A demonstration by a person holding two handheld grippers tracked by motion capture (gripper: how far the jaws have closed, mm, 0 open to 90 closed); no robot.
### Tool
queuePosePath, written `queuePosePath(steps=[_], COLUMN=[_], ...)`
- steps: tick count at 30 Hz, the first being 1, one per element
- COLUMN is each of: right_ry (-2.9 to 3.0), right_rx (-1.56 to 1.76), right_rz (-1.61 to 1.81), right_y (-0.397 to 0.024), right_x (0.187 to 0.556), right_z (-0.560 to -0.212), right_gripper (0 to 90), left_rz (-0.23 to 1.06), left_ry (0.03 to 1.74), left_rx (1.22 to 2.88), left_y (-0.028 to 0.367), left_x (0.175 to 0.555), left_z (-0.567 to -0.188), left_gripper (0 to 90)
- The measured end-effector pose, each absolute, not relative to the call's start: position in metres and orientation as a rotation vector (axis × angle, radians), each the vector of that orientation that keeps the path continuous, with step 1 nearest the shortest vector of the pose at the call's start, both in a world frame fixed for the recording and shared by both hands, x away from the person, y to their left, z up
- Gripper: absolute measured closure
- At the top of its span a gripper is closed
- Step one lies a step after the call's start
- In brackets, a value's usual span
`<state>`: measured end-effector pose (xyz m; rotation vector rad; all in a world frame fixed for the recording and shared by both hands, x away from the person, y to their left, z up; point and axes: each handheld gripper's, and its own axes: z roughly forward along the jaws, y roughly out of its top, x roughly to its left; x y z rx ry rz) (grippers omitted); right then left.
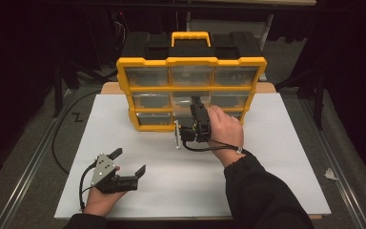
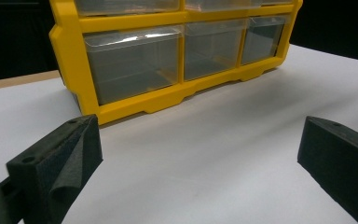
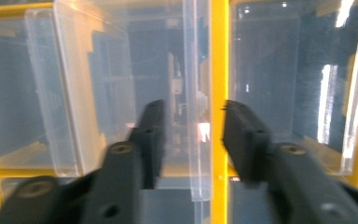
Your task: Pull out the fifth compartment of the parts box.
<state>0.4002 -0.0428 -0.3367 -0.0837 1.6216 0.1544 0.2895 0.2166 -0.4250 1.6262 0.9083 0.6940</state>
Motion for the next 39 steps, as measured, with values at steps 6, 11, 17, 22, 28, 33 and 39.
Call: queuePosePath(steps=[6,11,17,22,28,33,39], right_ry=[1.639,1.696,1.712,1.723,1.683,1.673,1.667], right_rx=[-0.081,-0.059,-0.058,-0.047,-0.038,-0.049,-0.053], right_rz=[0.199,0.189,0.174,0.163,0.168,0.157,0.156], right_y=[-0.041,-0.039,-0.041,-0.041,-0.042,-0.041,-0.043], right_x=[0.403,0.406,0.41,0.409,0.405,0.401,0.39], right_z=[-0.33,-0.326,-0.322,-0.323,-0.325,-0.325,-0.327], right_gripper=[43.9,47.0,55.3,65.8,76.4,77.0,77.2], left_rz=[0.693,0.693,0.693,0.693,0.693,0.695,0.695], left_ry=[0.907,0.908,0.907,0.907,0.905,0.905,0.899], left_rx=[1.629,1.63,1.628,1.627,1.626,1.623,1.624], left_y=[0.217,0.217,0.217,0.217,0.217,0.217,0.217], left_x=[0.29,0.29,0.289,0.289,0.29,0.29,0.289], left_z=[-0.425,-0.425,-0.425,-0.425,-0.425,-0.425,-0.424], left_gripper=[0.4,0.4,0.4,0.4,0.3,0.4,0.4])
